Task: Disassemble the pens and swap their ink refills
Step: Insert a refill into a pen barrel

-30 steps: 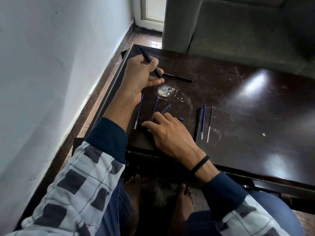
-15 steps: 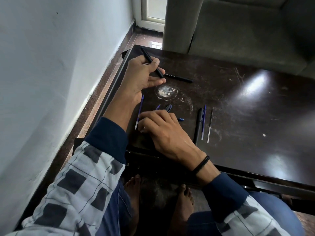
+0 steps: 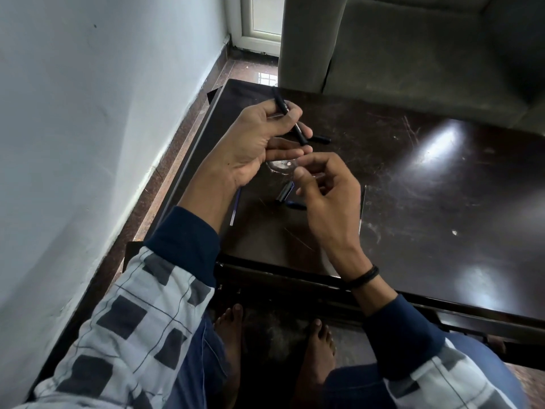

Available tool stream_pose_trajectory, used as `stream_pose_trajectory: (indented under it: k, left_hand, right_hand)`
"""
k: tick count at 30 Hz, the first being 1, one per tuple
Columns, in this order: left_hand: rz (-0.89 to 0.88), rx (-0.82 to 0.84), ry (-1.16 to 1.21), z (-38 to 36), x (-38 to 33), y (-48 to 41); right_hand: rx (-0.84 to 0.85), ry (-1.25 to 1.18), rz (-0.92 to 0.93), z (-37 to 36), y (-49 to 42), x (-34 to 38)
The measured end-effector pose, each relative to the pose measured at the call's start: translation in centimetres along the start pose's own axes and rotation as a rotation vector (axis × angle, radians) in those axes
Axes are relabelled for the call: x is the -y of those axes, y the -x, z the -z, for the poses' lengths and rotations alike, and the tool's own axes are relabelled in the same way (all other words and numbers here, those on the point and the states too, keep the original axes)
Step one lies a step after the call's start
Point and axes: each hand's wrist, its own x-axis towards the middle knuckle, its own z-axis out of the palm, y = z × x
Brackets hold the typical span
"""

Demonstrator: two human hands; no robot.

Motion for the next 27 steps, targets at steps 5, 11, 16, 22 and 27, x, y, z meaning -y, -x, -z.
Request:
stream_pose_trajectory:
  k: [5,11,16,22,27]
  left_hand:
    - [0.019,0.043,-0.06,-0.6,0.3,-0.1]
    - [0.043,0.047,-0.04,-0.7,0.3,0.0]
    - [0.042,0.061,-0.067,-0.7,0.4,0.1]
    - [0.039,0.07,-0.121,-0.6,0.1,0.2]
    - [0.045,0.108,-0.163,-0.6,0.2,0.2]
  right_hand:
    - [-0.036,-0.004,-0.07,0.4,-0.4,0.2]
    - [-0.09,-0.022,-0.112,0.7,-0.6,0.1]
    - [-0.107,-0.067,-0.157,0.9,-0.7,0.1]
    - [-0.097,-0.174,-0.2,1.1,-0.8,0.3]
    - [-0.083,-0.211,-0.22,1.1,-0.8,0.4]
